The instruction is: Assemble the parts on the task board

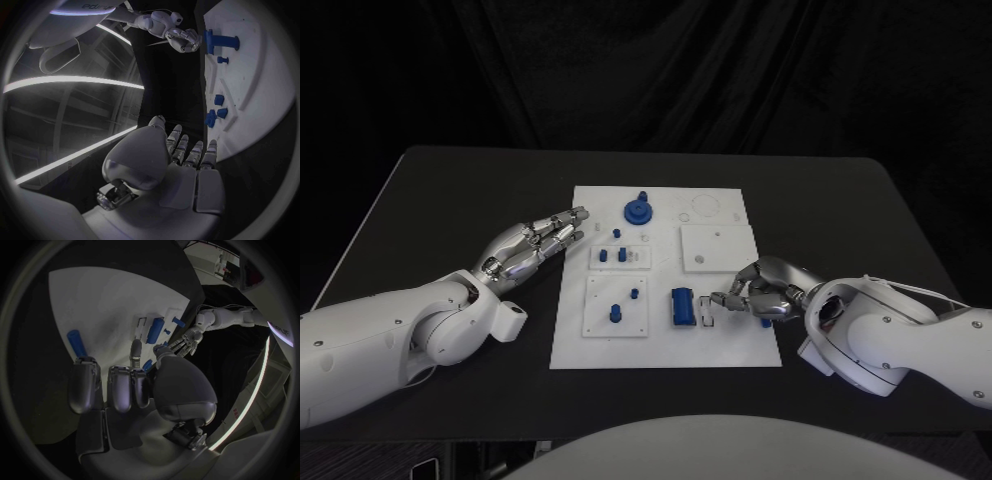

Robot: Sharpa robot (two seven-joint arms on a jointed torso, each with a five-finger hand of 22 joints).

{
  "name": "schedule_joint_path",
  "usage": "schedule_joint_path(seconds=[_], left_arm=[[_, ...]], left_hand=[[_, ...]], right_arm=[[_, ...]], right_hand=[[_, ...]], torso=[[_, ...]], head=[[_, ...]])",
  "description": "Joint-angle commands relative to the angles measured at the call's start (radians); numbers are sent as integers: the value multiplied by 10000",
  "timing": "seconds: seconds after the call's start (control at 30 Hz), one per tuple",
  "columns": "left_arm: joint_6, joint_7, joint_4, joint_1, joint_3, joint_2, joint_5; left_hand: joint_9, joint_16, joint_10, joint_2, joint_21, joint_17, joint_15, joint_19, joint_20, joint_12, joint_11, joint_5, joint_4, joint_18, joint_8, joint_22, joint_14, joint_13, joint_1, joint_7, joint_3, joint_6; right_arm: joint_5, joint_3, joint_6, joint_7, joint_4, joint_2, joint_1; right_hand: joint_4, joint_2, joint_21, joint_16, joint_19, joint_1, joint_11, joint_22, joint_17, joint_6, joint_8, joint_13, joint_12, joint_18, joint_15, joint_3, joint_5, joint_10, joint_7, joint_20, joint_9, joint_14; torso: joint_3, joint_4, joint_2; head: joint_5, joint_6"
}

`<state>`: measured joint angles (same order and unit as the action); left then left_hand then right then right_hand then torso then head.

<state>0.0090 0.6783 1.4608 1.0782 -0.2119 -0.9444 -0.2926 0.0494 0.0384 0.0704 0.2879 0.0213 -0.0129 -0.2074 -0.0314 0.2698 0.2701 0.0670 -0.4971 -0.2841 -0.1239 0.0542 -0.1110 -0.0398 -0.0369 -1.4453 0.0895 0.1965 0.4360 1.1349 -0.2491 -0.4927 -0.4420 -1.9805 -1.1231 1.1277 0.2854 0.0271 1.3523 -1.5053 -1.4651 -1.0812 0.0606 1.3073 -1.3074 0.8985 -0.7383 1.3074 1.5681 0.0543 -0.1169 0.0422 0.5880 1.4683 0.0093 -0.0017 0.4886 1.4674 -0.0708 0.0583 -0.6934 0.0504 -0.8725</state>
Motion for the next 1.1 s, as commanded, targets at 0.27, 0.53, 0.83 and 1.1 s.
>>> schedule_joint_path(seconds=[0.27,0.53,0.83,1.1], left_arm=[[-91,1048,81,-12,9,44,-5],[-69,1045,72,-13,9,19,-5],[-32,1032,40,-14,8,57,-5],[-95,1013,24,-16,8,63,-5]], left_hand=[[3,42,34,-13,41,-16,-85,-21,85,-3,66,-55,22,-102,-45,-19,-2,2,-104,49,-64,59],[5,34,40,-19,43,-13,-79,-25,87,-2,72,-79,39,-106,-40,-20,6,2,-146,52,-92,65],[4,33,40,-18,45,-13,-79,-27,88,-4,74,-89,45,-107,-39,-25,7,2,-164,54,-106,61],[7,70,56,-24,53,-25,-95,-41,105,27,103,-115,61,-109,-34,-51,-29,-2,-217,60,-146,85]], right_arm=[[3196,-4,926,-1530,-170,-829,114],[4606,-10,1034,-1947,-153,-996,53],[4998,-12,1288,-2115,-48,-957,11],[5049,-12,1659,-2203,94,-840,-39]], right_hand=[[48,302,73,14,-320,-385,-45,1969,-1282,-171,147,2634,27,-41,28,-83,7,1025,39,-13,-88,780],[82,358,93,23,-324,-347,-66,1975,-1269,-156,190,2634,27,-47,45,-73,-106,1025,65,1,-130,776],[85,400,101,25,-327,-287,-82,1978,-1264,-111,241,2634,27,-49,61,-73,-385,1025,81,19,-189,776],[86,431,38,58,-304,-197,-110,1959,-1203,-135,320,2634,27,-35,82,-63,-670,1025,113,39,-256,764]], torso=[[-9,0,1],[-51,60,22],[-3,-7,-37],[-3,16,-7]], head=[[117,-1],[263,-1],[219,-1],[270,-1]])
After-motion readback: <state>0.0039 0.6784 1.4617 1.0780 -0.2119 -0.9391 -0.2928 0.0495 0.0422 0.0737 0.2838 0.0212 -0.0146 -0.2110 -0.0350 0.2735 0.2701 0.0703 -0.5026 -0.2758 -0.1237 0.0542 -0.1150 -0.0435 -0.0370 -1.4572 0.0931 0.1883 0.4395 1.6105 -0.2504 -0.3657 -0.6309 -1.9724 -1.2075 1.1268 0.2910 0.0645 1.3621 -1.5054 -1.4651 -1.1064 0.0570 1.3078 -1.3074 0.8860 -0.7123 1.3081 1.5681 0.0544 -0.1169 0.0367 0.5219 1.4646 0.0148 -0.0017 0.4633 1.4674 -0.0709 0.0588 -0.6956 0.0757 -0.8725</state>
